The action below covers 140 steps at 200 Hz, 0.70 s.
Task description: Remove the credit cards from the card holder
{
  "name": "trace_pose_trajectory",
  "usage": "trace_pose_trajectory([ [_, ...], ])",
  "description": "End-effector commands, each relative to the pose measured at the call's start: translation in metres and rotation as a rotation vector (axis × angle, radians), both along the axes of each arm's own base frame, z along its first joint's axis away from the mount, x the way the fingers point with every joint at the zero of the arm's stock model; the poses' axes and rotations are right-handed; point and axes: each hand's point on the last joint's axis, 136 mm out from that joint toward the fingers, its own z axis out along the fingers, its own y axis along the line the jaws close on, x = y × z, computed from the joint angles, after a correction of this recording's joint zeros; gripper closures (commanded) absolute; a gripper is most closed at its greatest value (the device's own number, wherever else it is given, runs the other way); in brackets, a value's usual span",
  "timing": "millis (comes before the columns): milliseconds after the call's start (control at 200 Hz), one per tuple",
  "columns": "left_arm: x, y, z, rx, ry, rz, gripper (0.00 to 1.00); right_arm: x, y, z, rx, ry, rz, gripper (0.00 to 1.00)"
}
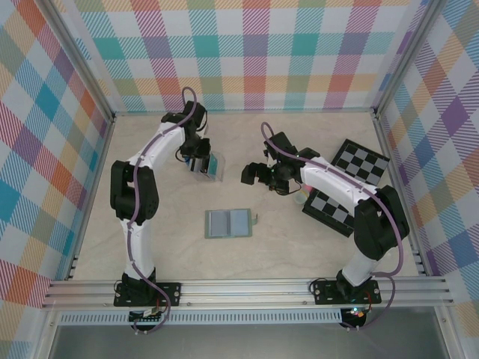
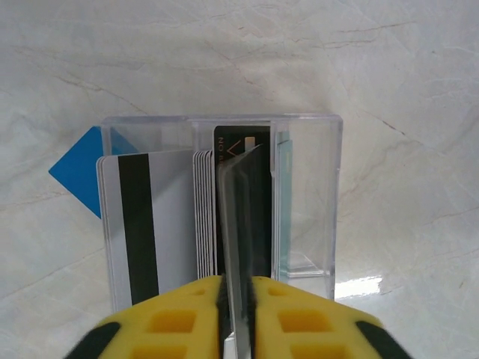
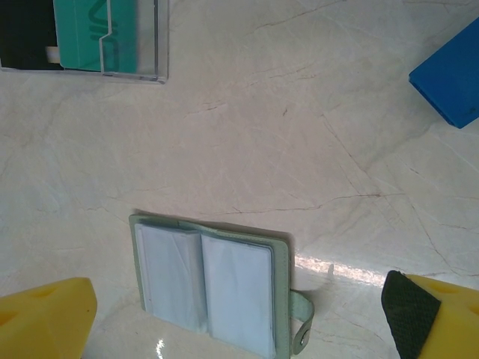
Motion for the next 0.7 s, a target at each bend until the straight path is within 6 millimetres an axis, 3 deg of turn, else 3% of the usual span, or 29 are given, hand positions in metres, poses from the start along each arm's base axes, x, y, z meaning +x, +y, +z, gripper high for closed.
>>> trace_pose_trajectory([
  [0,-0.002,0.009,0.001,0.008,0.032,0.028,0.76,0.002,0.001,0.003,0.008,0.007,0.009,0.00],
  [175,0.002,0.011,0.023,-0.003,-0.017,0.070,0.65,0.001,0.001,0.003,0.009,0.009,0.009,0.00],
  [330,-0.004,0.016,0.056,-0.050,-0.079,0.164,0.53,-0.001,0.001,0.003,0.013,0.013,0.014,0.00],
  [500,-0.031,0.016,0.083,-0.140,-0.116,0.223,0.41,-0.006,0.010,0.006,0.021,0.004,0.065,0.05],
  [600,-0.053,0.018,0.091,-0.196,-0.154,0.222,0.26,-0.013,0.015,0.005,-0.020,-0.015,0.083,0.09],
  [695,-0.073,0.034,0.093,-0.210,-0.199,0.278,0.14,-0.022,0.024,0.003,-0.089,-0.061,0.104,0.12],
])
